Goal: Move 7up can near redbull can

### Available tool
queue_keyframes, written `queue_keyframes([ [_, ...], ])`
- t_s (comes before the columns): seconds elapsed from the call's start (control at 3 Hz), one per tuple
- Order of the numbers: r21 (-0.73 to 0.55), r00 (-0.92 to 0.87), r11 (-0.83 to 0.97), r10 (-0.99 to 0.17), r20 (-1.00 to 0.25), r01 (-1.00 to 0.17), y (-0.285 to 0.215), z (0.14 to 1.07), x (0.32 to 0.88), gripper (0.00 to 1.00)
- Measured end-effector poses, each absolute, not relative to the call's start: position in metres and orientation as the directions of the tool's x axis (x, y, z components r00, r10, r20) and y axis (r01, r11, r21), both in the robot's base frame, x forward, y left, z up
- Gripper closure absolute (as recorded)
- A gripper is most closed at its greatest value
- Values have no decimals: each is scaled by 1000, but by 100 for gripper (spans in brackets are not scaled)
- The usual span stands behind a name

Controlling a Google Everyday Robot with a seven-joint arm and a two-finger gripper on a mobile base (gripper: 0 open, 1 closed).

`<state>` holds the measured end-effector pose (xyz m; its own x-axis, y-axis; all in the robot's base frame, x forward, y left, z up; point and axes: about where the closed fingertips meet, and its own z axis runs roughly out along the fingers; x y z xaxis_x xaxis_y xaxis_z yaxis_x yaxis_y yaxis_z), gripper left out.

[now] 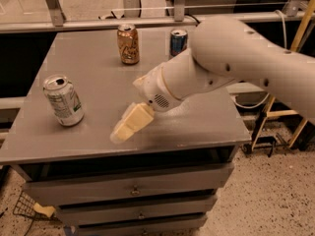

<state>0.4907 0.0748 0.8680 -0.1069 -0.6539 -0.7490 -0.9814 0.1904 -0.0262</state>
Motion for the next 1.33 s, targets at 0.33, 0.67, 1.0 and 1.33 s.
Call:
queue_keyframes([
  [0.33, -24, -123, 224, -619, -775, -974, 101, 858, 498, 0],
  [0.67, -42, -91, 212, -581, -808, -976, 141, 853, 509, 0],
  [1.0, -46, -50, 161, -545, -837, -986, 182, 850, 514, 0],
  [1.33, -41, -24, 115, -515, -857, -993, 215, 843, 518, 0],
])
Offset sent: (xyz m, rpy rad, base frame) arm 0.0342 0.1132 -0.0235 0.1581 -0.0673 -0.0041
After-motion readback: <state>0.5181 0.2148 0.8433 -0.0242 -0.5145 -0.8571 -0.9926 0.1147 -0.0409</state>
